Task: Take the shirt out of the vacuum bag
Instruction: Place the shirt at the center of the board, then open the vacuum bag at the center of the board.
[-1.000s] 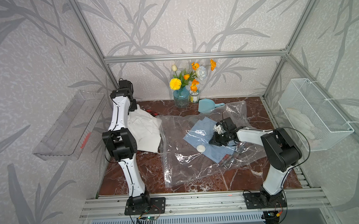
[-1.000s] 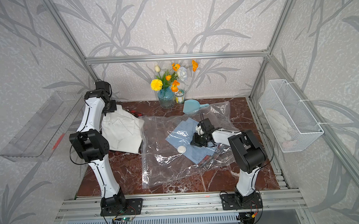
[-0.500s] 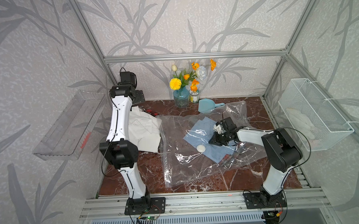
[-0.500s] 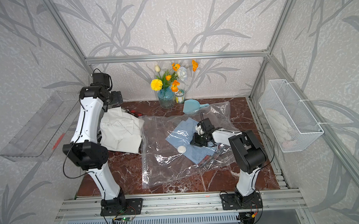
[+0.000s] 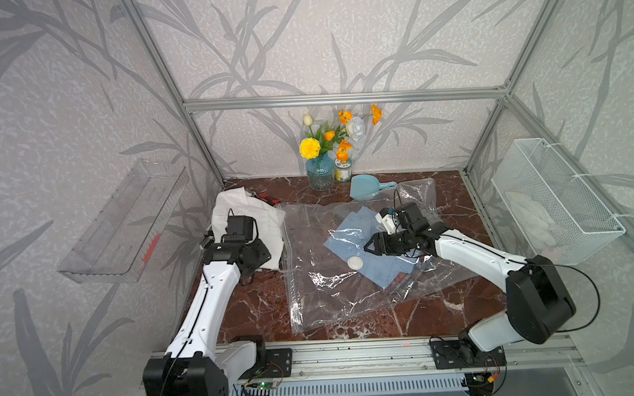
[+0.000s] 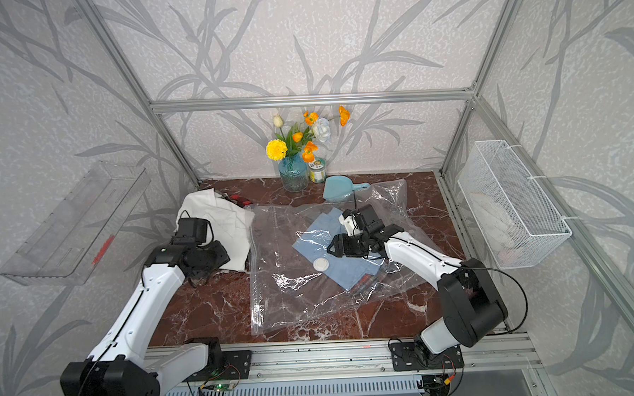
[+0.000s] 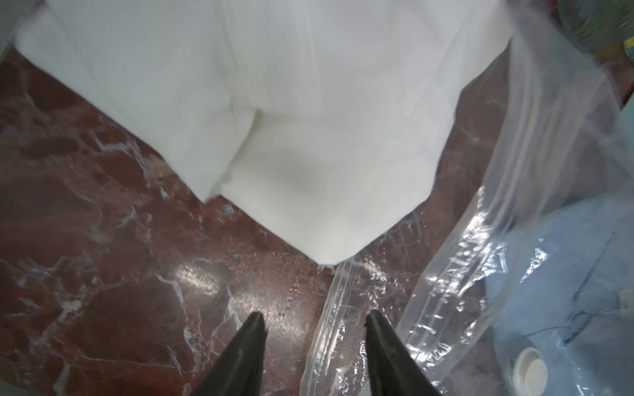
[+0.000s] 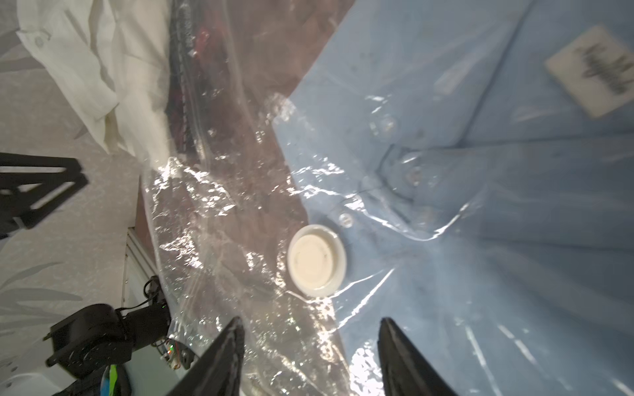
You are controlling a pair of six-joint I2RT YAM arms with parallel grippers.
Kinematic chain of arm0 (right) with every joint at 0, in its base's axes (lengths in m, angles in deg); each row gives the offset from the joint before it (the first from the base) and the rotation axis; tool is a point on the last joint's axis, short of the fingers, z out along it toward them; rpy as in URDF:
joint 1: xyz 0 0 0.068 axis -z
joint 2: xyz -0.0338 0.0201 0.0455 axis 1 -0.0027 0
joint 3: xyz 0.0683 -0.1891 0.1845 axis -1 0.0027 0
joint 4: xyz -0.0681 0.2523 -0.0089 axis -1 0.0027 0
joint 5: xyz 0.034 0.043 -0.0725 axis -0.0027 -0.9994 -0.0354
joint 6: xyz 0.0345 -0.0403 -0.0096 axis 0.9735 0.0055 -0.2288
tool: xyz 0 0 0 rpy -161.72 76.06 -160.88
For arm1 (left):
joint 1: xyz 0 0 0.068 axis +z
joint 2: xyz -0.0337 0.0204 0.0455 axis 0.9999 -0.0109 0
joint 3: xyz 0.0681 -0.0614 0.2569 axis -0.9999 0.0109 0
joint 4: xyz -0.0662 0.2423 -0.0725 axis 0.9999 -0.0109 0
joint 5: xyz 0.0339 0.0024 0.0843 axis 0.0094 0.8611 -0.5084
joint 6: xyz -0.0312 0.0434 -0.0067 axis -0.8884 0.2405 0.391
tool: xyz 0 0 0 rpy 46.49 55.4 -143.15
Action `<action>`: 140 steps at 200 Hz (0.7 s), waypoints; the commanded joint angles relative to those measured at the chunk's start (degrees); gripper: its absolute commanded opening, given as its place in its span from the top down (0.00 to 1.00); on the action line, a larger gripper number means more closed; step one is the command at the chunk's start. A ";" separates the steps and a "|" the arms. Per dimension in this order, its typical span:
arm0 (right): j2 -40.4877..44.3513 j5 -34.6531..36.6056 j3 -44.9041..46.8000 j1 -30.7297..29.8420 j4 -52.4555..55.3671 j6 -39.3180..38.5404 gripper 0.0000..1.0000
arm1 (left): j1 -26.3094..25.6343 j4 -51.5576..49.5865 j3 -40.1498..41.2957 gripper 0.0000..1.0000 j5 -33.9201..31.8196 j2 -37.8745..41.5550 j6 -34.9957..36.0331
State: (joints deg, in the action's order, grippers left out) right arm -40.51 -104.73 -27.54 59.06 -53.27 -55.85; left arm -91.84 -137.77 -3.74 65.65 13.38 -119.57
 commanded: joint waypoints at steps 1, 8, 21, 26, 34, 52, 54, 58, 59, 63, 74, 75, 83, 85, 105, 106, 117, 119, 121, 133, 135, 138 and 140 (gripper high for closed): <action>2.25 0.76 -1.34 -5.14 3.31 -1.45 0.34 | -2.70 6.19 4.22 0.59 4.00 1.37 -6.17; 2.47 1.58 -1.28 -6.90 2.98 -1.13 0.32 | -3.70 8.10 5.89 0.60 4.94 1.28 -6.94; 2.24 2.78 -1.23 -10.19 1.99 -0.56 0.29 | -5.68 11.01 8.43 0.60 5.07 1.40 -8.61; 1.78 3.06 -1.27 -11.34 1.64 -0.33 0.29 | -6.44 12.49 9.35 0.59 5.57 1.20 -9.18; 0.89 3.61 -1.49 -13.02 1.23 -0.05 0.28 | -7.14 15.34 10.88 0.59 6.93 0.39 -9.98; -1.22 4.80 -1.33 -16.00 -0.56 1.03 0.27 | -9.06 19.50 13.06 0.59 8.32 -3.47 -10.75; -1.45 4.84 -1.26 -16.26 -0.84 1.28 0.27 | -9.41 20.08 13.28 0.59 8.39 -3.64 -10.81; -1.89 5.00 -1.03 -16.73 -1.31 1.64 0.27 | -10.15 21.44 13.83 0.58 8.65 -4.11 -11.12; -1.99 5.01 -1.00 -16.88 -1.46 1.69 0.27 | -10.35 21.78 13.99 0.57 8.66 -4.32 -11.21; -2.46 5.15 -0.81 -17.41 -2.06 2.05 0.26 | -10.97 23.04 14.52 0.57 8.89 -4.66 -11.64; -3.40 5.32 -0.33 -18.97 -3.26 2.76 0.25 | -12.92 25.64 15.55 0.57 9.36 -4.89 -12.90; -3.49 5.35 -0.34 -19.09 -3.36 2.78 0.25 | -13.14 25.82 15.68 0.57 9.37 -4.84 -13.02; -3.91 5.86 -0.22 -20.60 -4.00 2.93 0.24 | -15.10 27.67 16.17 0.56 9.25 -4.26 -13.93; -3.99 6.07 -0.19 -20.97 -4.11 2.96 0.24 | -15.71 28.24 16.34 0.56 9.15 -4.06 -14.24; -3.98 7.62 0.86 -24.47 -6.36 3.52 0.22 | -20.47 33.18 18.01 0.55 10.14 -3.16 -17.25; -3.96 7.64 0.91 -24.61 -6.49 3.59 0.22 | -20.70 33.37 18.09 0.55 10.16 -3.18 -17.40; -3.47 8.29 1.97 -25.79 -8.25 4.49 0.20 | -23.10 34.84 18.90 0.55 9.77 -3.16 -18.74; -3.40 8.39 2.16 -26.03 -8.56 4.54 0.20 | -23.51 35.08 19.06 0.54 9.75 -3.15 -18.90; -3.27 8.55 2.36 -26.24 -8.84 4.61 0.20 | -23.98 35.41 19.22 0.54 9.67 -3.19 -19.13; -2.88 8.89 3.76 -27.38 -11.09 5.24 0.19 | -26.41 37.84 20.70 0.54 9.57 -3.29 -20.27; -2.88 8.85 3.88 -27.41 -11.51 5.25 0.19 | -26.86 38.40 20.88 0.54 9.50 -3.29 -20.51; -2.88 8.84 4.09 -27.40 -12.01 5.38 0.18 | -27.49 38.98 21.23 0.54 9.40 -3.35 -20.88; -2.92 8.88 4.23 -27.40 -12.29 5.42 0.18 | -27.77 39.30 21.43 0.54 9.28 -3.37 -21.12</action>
State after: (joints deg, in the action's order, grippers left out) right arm -44.56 -97.87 -25.61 32.87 -60.31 -52.09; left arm -115.86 -105.43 14.99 74.66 9.25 -136.57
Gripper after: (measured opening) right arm 0.811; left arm 0.457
